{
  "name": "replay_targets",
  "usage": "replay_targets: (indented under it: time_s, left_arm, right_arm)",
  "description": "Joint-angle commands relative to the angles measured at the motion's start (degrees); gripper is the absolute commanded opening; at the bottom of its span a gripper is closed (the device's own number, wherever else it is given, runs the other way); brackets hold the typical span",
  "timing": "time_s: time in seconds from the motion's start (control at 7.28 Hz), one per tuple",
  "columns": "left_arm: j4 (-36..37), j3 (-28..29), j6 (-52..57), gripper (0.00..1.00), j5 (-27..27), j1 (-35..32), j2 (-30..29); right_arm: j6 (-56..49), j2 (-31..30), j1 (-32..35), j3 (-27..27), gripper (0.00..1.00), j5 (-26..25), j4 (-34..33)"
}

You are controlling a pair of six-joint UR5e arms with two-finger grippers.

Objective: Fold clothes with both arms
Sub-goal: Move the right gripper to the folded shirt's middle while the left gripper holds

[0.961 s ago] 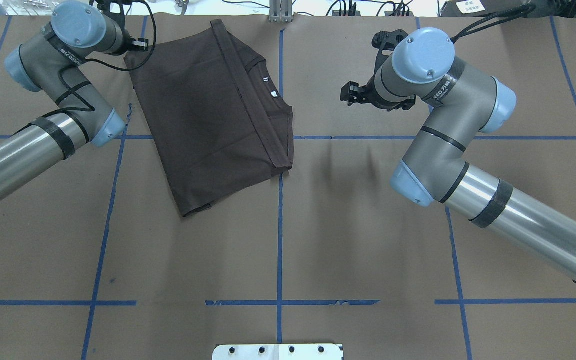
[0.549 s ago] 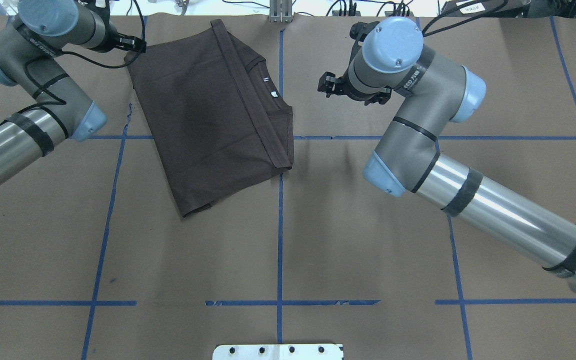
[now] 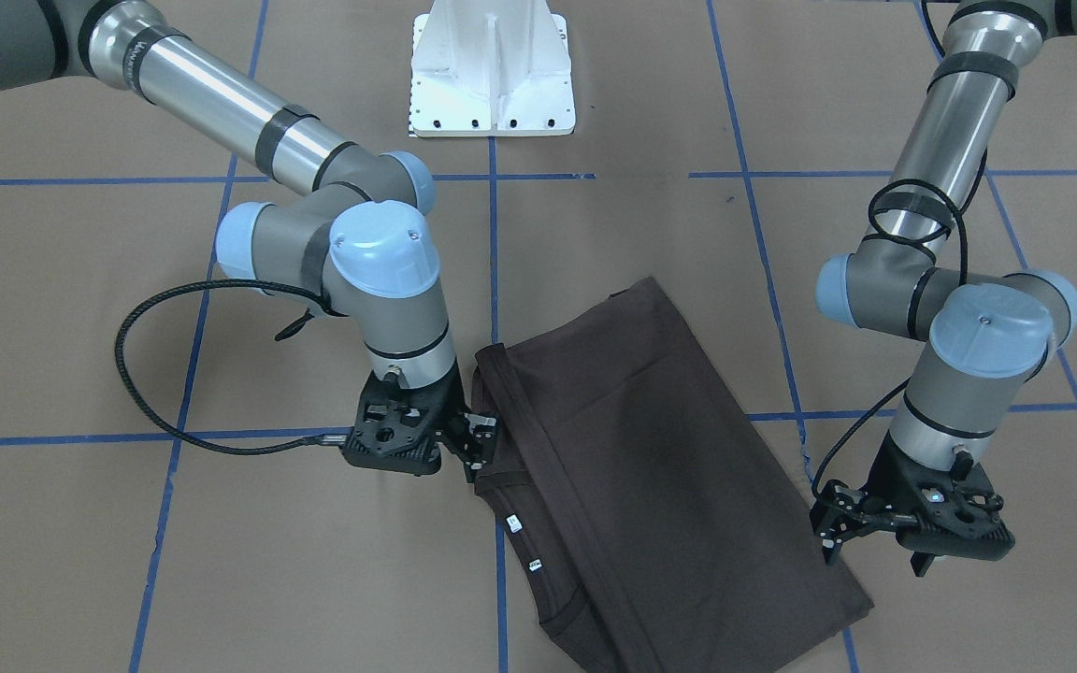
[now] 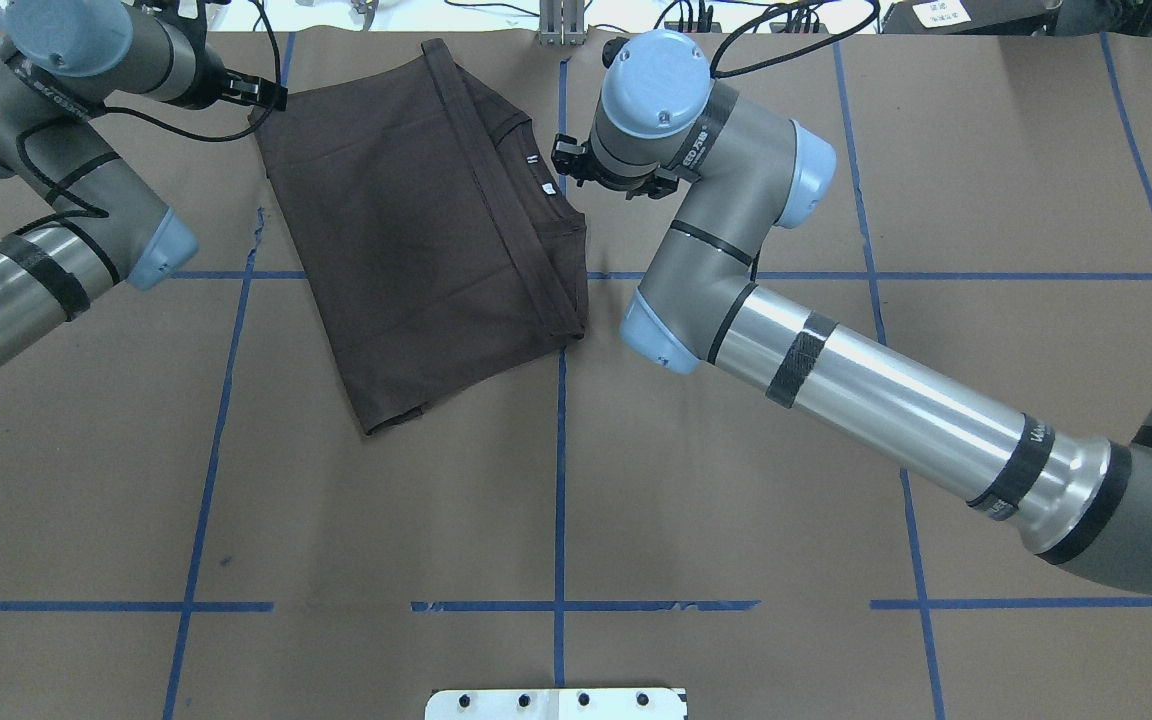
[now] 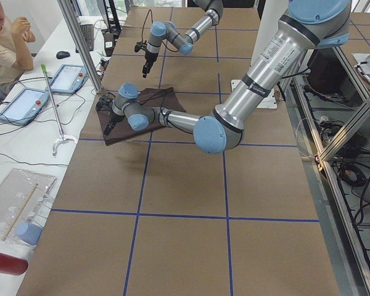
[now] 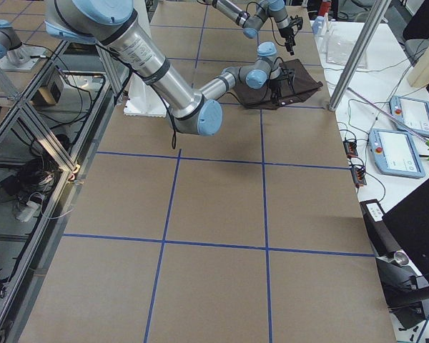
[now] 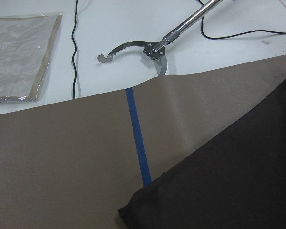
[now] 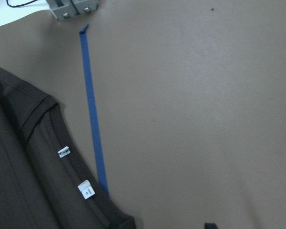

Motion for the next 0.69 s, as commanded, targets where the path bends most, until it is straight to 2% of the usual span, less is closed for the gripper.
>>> replay_targets:
  time_s: [0.0, 0.14, 0.55]
  left_arm:
    - [-0.5, -0.1, -0.1, 1.0, 0.0, 0.0, 0.1]
    - [-0.6, -0.1, -0.1, 1.0, 0.0, 0.1, 0.1]
    - [-0.7, -0.1, -0.2, 1.0, 0.0, 0.1, 0.2]
  right_arm:
    - [2.5, 1.5, -2.8, -2.7, 0.49, -2.9, 1.4]
    - [2.5, 1.4, -3.4, -3.1, 0.42, -3.2, 1.3]
    - [2.0, 1.1, -5.3, -4.4, 0.42, -5.2, 1.0]
